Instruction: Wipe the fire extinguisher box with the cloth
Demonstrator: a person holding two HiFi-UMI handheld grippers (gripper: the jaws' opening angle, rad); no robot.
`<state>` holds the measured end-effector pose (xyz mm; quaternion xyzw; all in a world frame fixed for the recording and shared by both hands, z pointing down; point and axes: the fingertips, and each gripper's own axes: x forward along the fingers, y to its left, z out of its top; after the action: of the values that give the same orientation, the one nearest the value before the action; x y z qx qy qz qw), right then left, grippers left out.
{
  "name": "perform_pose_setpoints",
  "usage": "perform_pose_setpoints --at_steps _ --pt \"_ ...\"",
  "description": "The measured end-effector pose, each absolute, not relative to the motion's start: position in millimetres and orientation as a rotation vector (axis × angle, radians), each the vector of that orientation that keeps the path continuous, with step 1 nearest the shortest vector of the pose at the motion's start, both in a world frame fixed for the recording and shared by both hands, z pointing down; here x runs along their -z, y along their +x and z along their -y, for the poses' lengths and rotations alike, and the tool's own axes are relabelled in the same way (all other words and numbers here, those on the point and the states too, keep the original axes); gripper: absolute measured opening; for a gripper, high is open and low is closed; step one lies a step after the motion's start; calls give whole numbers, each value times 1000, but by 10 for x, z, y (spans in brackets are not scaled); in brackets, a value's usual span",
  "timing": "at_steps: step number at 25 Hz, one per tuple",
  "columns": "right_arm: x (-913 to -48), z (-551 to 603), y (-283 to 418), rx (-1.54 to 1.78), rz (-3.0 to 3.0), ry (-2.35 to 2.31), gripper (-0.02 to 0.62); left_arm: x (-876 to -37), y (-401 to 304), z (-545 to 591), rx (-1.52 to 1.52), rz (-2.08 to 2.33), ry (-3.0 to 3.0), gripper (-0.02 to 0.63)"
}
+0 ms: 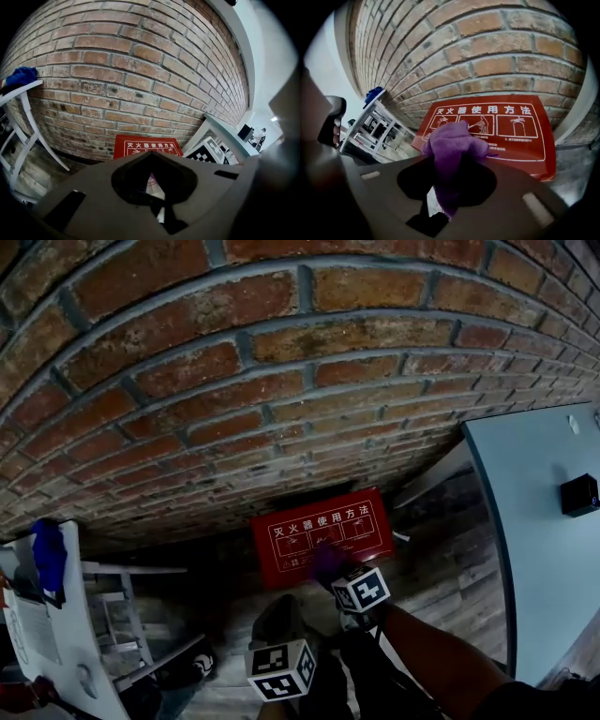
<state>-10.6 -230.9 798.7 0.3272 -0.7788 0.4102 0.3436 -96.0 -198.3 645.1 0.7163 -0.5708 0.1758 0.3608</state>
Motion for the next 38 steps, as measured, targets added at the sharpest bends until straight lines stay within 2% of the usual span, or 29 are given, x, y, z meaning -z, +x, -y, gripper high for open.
perform_pose_setpoints --at_steps 5,12,23,28,38 --pt "-7491 2321 -175 -1046 2162 1040 100 -6262 -1089 1961 -417 1519 1820 6" --pt "-6166 2427 263 -691 2292 1372 98 -5782 -1170 1968 -354 1546 1863 6" --pt "-3980 2105 705 -297 2443 1733 94 -4332 -1049 1916 -245 1573 2098 6" --pt "-3525 2180 707 -249 2468 1805 94 -3745 -949 2054 -208 1618 2204 6" --pt "-3033 1878 922 -190 2582 1733 95 -3268 -418 1803 -210 1666 2268 6"
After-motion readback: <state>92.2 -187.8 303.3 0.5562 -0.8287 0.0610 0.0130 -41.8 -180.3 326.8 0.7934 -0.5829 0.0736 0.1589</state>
